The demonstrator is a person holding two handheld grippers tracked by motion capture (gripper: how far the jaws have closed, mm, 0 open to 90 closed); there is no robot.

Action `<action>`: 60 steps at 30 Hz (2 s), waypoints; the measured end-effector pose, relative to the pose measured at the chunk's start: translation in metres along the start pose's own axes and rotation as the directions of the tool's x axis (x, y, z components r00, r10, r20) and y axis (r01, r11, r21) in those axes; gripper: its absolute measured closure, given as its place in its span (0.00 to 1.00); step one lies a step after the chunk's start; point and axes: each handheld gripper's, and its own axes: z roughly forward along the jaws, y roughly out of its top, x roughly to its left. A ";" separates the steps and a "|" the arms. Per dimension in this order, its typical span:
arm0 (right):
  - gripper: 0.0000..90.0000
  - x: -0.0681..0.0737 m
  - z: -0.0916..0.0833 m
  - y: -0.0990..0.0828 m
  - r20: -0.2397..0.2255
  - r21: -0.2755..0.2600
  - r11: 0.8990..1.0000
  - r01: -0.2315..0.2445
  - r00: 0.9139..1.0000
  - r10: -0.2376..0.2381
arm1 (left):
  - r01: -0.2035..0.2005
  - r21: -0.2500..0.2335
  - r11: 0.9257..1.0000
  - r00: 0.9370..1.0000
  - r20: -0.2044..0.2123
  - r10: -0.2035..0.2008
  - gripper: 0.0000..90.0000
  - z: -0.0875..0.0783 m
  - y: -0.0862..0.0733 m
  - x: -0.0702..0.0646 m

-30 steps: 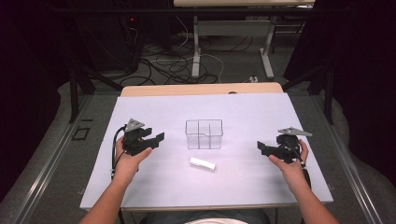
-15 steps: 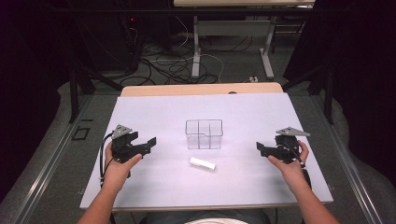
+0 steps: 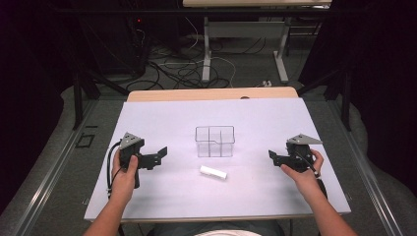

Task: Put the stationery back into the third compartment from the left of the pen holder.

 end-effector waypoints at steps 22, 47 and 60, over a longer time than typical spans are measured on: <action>0.32 0.024 0.005 0.012 -0.096 0.067 0.986 0.151 0.985 -0.144 | -0.023 0.021 1.000 1.000 -0.003 0.023 0.02 0.000 -0.011 -0.006; 0.44 0.076 0.018 0.058 -0.342 0.211 0.904 0.372 0.894 -0.288 | -0.006 0.016 1.000 1.000 -0.012 0.007 0.02 -0.002 -0.012 0.001; 0.46 0.106 0.029 0.069 -0.456 0.249 0.863 0.439 0.840 -0.295 | -0.014 0.028 0.999 1.000 0.001 0.014 0.02 0.002 -0.012 0.001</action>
